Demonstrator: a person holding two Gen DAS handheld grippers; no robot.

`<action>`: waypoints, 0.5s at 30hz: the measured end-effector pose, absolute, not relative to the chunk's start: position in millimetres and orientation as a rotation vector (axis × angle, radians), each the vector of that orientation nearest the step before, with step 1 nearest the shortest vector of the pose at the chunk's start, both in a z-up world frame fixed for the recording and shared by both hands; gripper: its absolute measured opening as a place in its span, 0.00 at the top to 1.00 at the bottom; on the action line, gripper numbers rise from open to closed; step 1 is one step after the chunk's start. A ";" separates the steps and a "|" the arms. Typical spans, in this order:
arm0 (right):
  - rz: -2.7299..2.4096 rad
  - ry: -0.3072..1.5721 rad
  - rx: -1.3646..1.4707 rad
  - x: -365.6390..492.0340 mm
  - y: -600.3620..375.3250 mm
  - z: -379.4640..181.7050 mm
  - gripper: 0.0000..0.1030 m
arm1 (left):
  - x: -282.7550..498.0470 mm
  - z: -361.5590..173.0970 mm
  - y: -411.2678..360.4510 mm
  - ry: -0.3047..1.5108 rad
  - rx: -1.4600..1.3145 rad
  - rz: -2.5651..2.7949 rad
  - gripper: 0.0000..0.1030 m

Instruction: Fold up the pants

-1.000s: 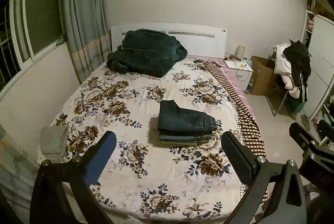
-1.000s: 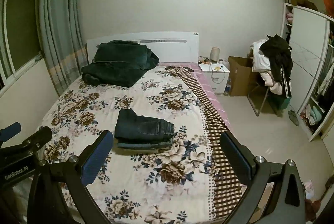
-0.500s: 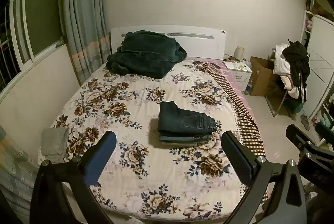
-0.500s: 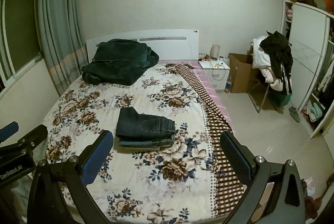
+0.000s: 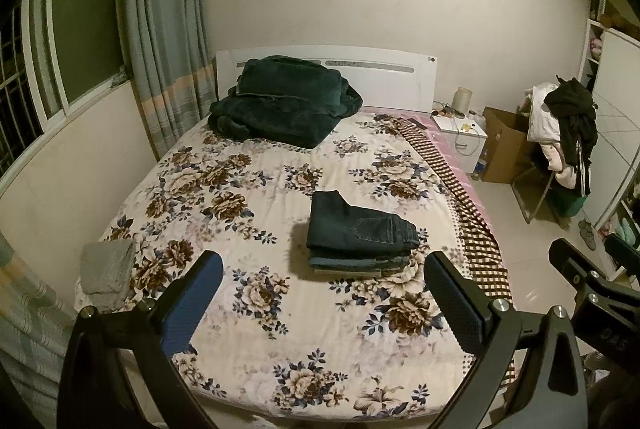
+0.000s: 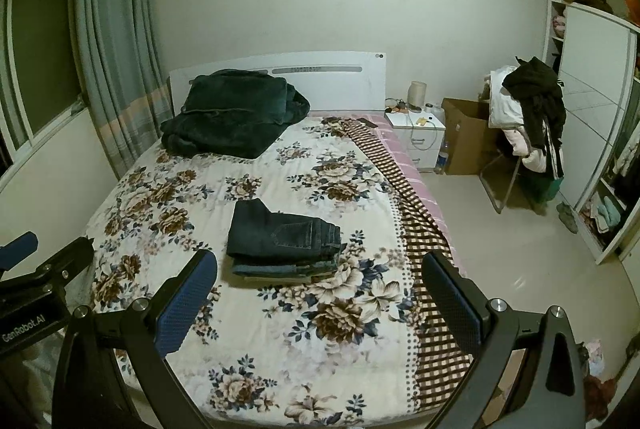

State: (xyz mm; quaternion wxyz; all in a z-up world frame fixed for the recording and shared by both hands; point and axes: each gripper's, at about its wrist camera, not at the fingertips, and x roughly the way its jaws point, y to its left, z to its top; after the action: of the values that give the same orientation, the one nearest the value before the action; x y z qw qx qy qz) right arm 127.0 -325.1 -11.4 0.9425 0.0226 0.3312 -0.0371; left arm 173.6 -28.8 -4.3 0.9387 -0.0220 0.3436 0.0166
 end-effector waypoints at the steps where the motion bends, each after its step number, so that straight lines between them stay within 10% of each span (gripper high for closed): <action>1: -0.071 0.677 0.044 128.6 -324.8 -12.4 0.00 | 173.5 -3.9 -28.7 0.702 -0.046 0.034 0.00; 15: -0.059 0.686 0.041 129.1 -322.7 -17.2 0.00 | 173.0 -5.7 -27.0 0.703 -0.047 0.036 0.00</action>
State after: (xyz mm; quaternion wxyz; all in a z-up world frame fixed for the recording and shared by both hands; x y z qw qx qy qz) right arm 129.1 -322.7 -17.2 0.9412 0.0200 0.3361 -0.0288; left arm 173.0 -27.0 -5.7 0.9384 -0.0230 0.3444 0.0176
